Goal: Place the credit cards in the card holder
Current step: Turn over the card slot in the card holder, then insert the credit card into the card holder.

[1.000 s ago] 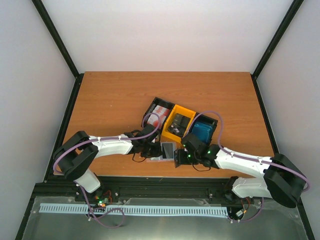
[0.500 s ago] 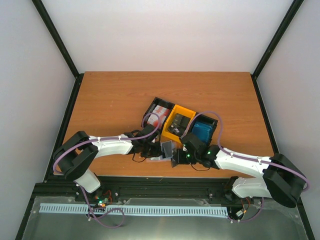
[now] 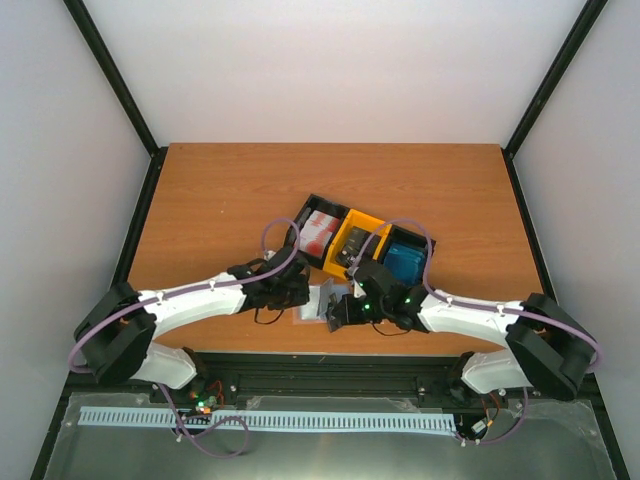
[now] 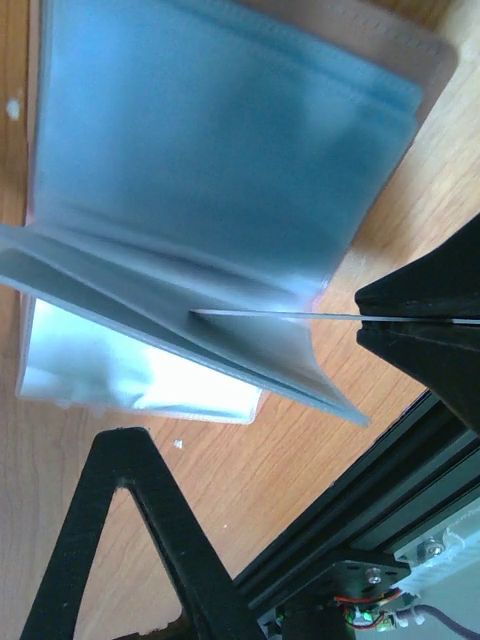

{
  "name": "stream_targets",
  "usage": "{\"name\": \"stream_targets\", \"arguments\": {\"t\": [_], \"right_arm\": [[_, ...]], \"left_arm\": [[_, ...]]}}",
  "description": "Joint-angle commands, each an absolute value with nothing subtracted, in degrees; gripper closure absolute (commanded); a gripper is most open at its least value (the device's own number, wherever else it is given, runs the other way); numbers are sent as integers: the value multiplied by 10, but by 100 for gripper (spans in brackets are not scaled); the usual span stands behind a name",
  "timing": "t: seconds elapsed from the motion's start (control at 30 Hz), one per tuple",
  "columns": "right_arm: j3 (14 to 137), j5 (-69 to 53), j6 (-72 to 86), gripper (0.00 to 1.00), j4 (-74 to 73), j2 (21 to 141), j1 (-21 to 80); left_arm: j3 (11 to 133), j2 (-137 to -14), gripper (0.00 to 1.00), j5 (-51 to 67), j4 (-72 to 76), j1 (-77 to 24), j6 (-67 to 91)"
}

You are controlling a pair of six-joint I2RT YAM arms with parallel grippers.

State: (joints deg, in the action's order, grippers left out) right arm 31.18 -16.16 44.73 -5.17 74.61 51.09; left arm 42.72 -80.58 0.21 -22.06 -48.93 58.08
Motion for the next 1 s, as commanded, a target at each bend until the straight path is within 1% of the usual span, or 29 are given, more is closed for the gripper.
{"name": "stream_targets", "arguments": {"t": [0.0,0.1,0.27,0.37,0.43,0.53,0.67,0.83,0.97], "right_arm": [[347,-186,430,97,-4,779,514],[366,-189,424,97,1,812,516],[392,-185,425,97,-3,857,521],[392,-155,432,97,-17,843,522],[385,-127,436,97,-25,815,522],[372,-78,446,97,-40,772,522],[366,-36,472,97,-71,760,519],[356,-48,499,97,-54,785,513],[353,-50,504,97,-33,799,512]], "left_arm": [[414,-771,81,-46,-246,-494,617],[403,-743,78,-67,-252,-494,635],[387,-698,77,-85,-255,-494,644],[374,-684,75,-70,-228,-494,628],[361,-682,73,-35,-195,-493,610],[345,-693,71,13,-141,-493,587],[340,-722,71,26,-117,-492,582],[338,-753,71,25,-114,-489,584],[331,-769,69,23,-111,-486,588]]}}
